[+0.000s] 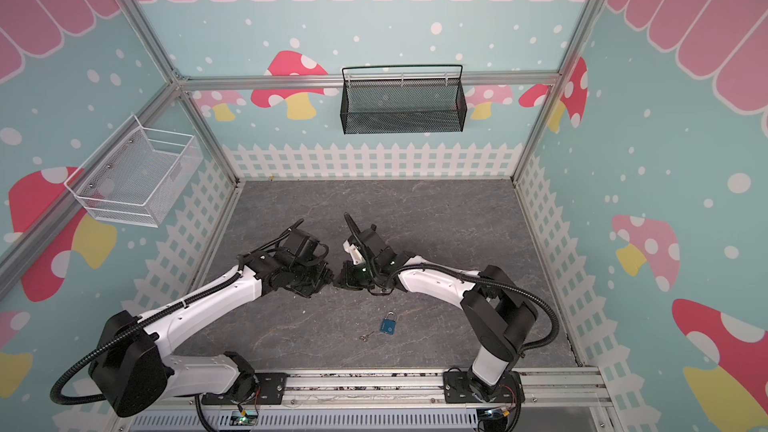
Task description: Unlock with the key
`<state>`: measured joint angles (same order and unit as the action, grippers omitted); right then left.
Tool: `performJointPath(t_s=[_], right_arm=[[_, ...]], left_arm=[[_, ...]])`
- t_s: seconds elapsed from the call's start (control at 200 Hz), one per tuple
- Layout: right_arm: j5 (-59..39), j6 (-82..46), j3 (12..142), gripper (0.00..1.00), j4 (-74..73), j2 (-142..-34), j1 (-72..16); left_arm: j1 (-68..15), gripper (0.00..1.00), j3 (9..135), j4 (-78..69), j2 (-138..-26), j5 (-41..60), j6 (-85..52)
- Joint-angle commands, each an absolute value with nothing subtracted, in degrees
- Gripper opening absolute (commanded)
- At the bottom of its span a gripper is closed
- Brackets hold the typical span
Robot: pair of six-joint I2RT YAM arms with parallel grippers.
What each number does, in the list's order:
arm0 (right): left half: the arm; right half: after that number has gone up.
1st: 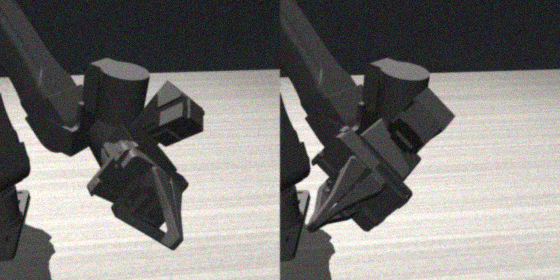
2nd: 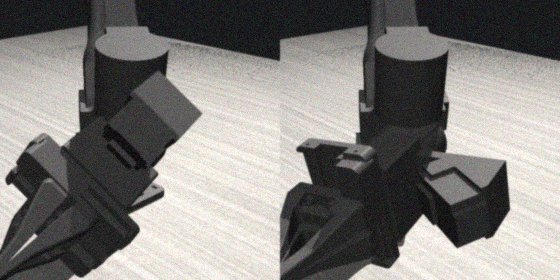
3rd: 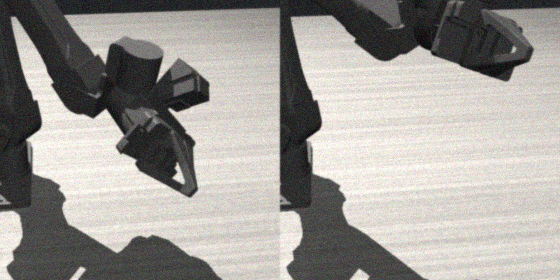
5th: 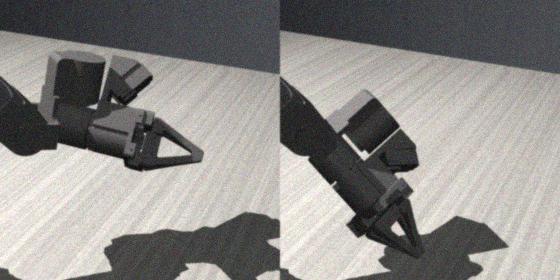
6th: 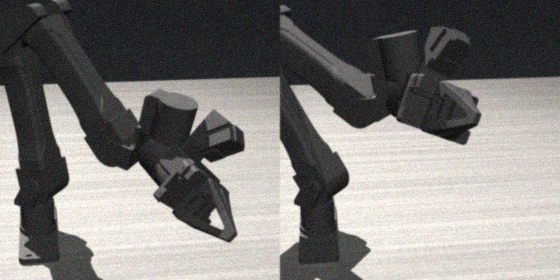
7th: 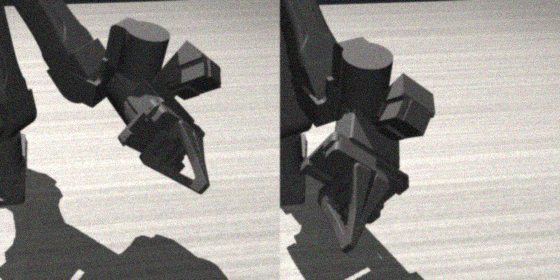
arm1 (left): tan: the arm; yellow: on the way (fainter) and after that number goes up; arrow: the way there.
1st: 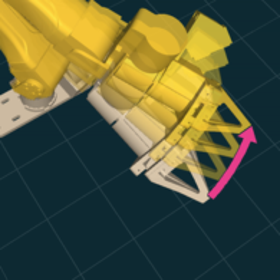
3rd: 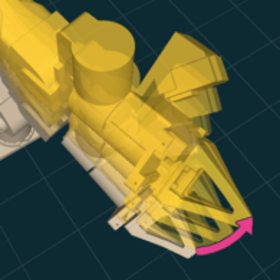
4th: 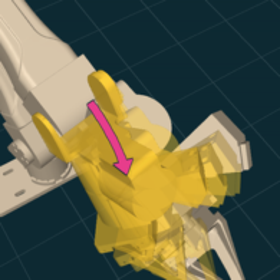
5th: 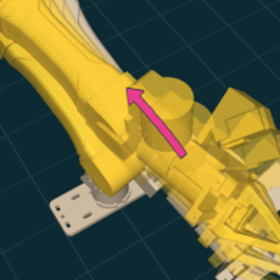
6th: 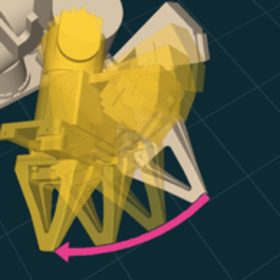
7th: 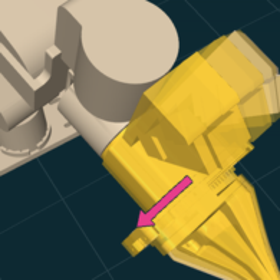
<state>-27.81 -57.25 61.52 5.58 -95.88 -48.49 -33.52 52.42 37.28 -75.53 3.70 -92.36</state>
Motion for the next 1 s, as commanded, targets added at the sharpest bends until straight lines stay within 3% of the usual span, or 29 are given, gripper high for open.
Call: performJointPath(t_s=[0.0,0.996], right_arm=[[-25.5,-57.0,61.9,0.0,8.0,-95.1,-48.8],[-24.7,-54.8,64.8,0.0,10.6,-97.0,-49.3]], left_arm=[[-33.8,0.0,53.4,36.8,-75.0,3.4,-92.9],[-34.0,0.0,54.8,36.9,-75.2,3.2,-92.7]])
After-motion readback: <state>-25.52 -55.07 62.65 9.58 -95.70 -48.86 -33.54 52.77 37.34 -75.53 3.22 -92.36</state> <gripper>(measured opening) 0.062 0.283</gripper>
